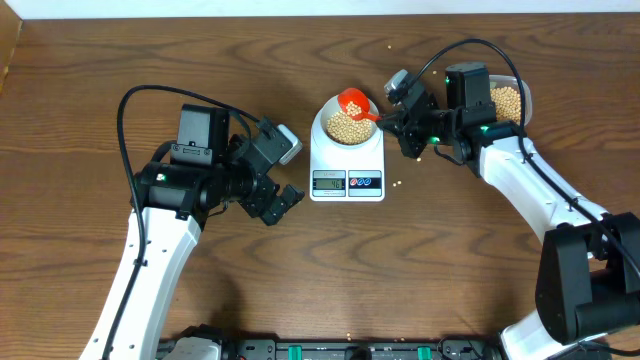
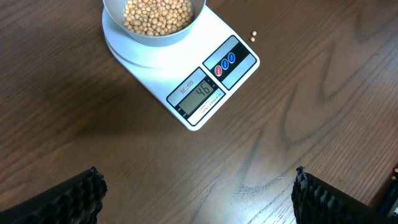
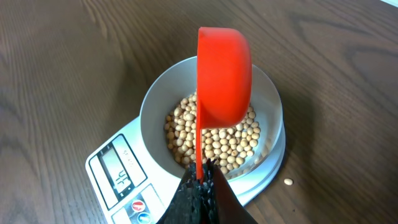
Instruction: Scoop item into bowl and weigh 50g on scale
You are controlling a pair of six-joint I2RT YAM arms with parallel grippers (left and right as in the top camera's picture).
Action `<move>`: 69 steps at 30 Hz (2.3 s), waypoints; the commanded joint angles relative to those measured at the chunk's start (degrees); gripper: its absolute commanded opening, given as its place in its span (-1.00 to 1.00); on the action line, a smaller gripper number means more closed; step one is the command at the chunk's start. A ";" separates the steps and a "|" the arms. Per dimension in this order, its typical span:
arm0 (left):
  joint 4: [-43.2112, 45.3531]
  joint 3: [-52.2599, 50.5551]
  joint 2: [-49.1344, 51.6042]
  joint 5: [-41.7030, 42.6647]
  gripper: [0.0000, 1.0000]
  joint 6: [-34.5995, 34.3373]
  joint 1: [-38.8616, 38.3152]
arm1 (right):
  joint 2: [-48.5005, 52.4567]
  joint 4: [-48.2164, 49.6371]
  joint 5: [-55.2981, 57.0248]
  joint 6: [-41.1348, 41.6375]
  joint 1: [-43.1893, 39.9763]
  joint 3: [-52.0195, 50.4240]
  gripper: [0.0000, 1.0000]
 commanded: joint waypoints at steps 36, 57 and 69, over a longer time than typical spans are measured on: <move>-0.04 2.19 -0.52 -0.15 0.96 0.37 0.24 | -1.22 0.59 0.81 -0.79 0.09 -0.24 -0.98; -0.02 2.19 -0.52 -0.15 0.96 0.37 0.24 | -4.09 -1.57 4.92 -4.20 0.79 -0.24 -0.98; -0.04 2.19 -0.52 -0.15 0.96 0.37 0.24 | -4.00 -2.62 4.92 -4.20 1.05 -0.26 -0.98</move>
